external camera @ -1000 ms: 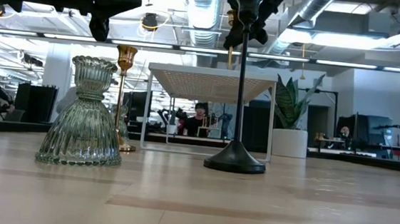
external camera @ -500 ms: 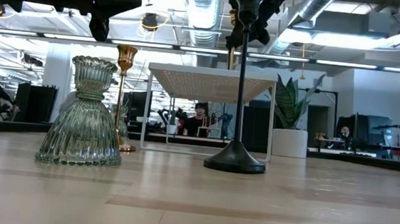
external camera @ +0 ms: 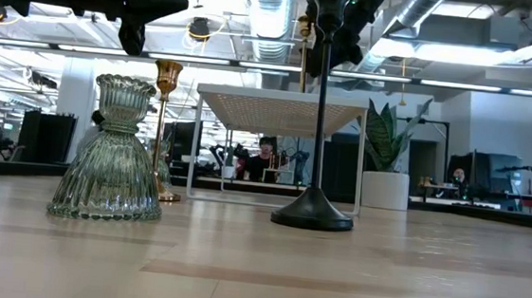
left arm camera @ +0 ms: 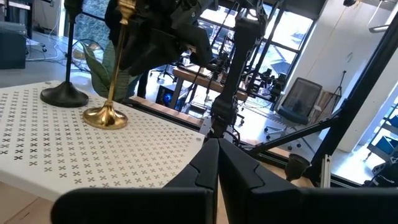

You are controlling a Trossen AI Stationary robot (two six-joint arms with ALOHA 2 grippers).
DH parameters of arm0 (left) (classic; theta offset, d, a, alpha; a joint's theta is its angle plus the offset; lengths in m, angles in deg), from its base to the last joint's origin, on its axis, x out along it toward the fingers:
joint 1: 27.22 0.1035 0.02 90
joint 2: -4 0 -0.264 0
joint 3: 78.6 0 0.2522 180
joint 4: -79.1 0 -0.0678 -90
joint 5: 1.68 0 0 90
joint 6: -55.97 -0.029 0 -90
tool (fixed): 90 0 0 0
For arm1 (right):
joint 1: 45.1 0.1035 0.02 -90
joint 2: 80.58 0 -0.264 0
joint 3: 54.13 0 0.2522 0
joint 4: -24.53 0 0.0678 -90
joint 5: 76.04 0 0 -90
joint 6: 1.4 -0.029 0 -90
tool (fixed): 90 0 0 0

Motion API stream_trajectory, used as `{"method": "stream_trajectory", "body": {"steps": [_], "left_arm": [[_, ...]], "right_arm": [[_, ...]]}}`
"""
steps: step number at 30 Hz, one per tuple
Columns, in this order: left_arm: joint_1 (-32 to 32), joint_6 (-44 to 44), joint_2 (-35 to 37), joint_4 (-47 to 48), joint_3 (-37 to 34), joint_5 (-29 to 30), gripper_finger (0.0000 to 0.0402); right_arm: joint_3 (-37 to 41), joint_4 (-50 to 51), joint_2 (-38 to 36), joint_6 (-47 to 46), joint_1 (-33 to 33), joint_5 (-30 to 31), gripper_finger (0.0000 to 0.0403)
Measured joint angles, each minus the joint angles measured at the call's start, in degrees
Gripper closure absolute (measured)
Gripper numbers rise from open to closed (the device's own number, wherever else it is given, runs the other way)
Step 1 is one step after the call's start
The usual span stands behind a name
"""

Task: Pick & Place candle stick holders
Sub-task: Put the right gold candle holder on the shelf

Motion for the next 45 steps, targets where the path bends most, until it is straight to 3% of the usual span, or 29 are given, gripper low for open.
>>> {"method": "stream_trajectory", "body": {"steps": [10, 22, 31, 39, 45], "left_arm": [[0.0, 0.0, 0.0, 0.2, 0.0, 0.0, 0.0392], [0.0, 0.1, 0.0, 0.2, 0.0, 0.0, 0.0392], [0.0, 0.1, 0.0, 0.2, 0.0, 0.0, 0.0392], [0.0, 0.1, 0.0, 0.7, 0.0, 0.0, 0.0392], [0.0, 0.0, 0.0, 1.0, 0.0, 0.0, 0.0392]], "right_arm": [[-0.2, 1.0, -0.2, 1.5, 1.2, 0.0, 0.0230], [-6.7, 3.2, -0.1, 2.5, 1.0, 0.0, 0.0235], [-10.9, 7.9, -0.2, 3.2, 1.0, 0.0, 0.0214], [-10.3, 16.7, -1.5, 4.7, 0.7, 0.0, 0.0266], [-3.6, 13.2, -10.7, 5.1, 1.6, 0.0, 0.0312]]}}
